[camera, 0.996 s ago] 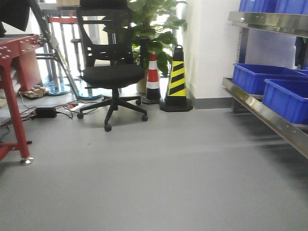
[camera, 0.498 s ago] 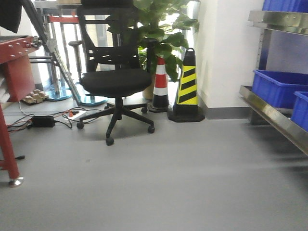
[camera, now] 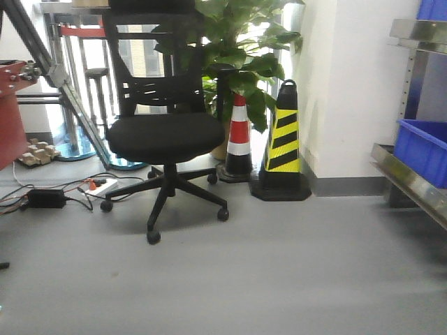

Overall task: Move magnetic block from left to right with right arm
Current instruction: 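Drive the base toward the chair and cones, then turn, then drive the base to the dark mat near the grey crate, then lower the red cube in the right gripper toward the mat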

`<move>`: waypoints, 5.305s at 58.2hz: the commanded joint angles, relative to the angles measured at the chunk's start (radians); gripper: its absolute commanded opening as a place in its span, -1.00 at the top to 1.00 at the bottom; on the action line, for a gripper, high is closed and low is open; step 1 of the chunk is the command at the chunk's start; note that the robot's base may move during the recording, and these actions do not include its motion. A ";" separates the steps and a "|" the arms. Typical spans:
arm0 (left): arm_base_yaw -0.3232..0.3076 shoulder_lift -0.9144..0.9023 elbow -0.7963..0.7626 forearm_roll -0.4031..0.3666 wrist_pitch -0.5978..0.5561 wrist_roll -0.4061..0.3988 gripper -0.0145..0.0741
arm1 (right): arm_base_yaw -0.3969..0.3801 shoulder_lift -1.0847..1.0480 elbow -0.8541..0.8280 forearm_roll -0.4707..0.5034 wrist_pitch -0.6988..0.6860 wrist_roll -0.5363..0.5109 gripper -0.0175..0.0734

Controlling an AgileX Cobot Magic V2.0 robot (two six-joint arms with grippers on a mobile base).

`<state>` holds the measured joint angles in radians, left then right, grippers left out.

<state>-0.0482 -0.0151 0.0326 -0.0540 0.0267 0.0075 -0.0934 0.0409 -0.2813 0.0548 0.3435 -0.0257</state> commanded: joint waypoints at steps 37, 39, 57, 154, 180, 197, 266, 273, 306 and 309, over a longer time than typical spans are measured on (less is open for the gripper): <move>-0.008 -0.007 0.009 -0.003 -0.083 -0.007 0.96 | -0.007 0.014 -0.029 0.003 -0.087 -0.007 0.08; -0.008 -0.007 0.009 -0.003 -0.083 -0.007 0.96 | -0.007 0.014 -0.029 0.003 -0.087 -0.007 0.08; -0.008 -0.007 0.009 -0.003 -0.083 -0.007 0.96 | -0.007 0.014 -0.029 0.003 -0.087 -0.007 0.08; -0.008 -0.007 0.009 -0.003 -0.083 -0.007 0.96 | -0.007 0.014 -0.029 0.003 -0.087 -0.007 0.08; -0.008 -0.007 0.009 -0.003 -0.083 -0.007 0.96 | -0.007 0.014 -0.029 0.003 -0.087 -0.007 0.08; -0.008 -0.007 0.009 -0.003 -0.083 -0.007 0.96 | -0.007 0.014 -0.029 0.003 -0.087 -0.007 0.08; -0.008 -0.007 0.009 -0.003 -0.083 -0.007 0.96 | -0.007 0.014 -0.029 0.003 -0.087 -0.007 0.08; -0.008 -0.007 0.009 -0.003 -0.083 -0.007 0.96 | -0.007 0.014 -0.029 0.003 -0.087 -0.007 0.08; -0.008 -0.007 0.009 -0.003 -0.083 -0.007 0.96 | -0.007 0.014 -0.029 0.003 -0.087 -0.007 0.08; -0.008 -0.007 0.009 -0.003 -0.083 -0.007 0.96 | -0.007 0.014 -0.029 0.003 -0.087 -0.007 0.08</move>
<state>-0.0482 -0.0151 0.0326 -0.0540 0.0267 0.0075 -0.0934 0.0409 -0.2813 0.0548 0.3452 -0.0257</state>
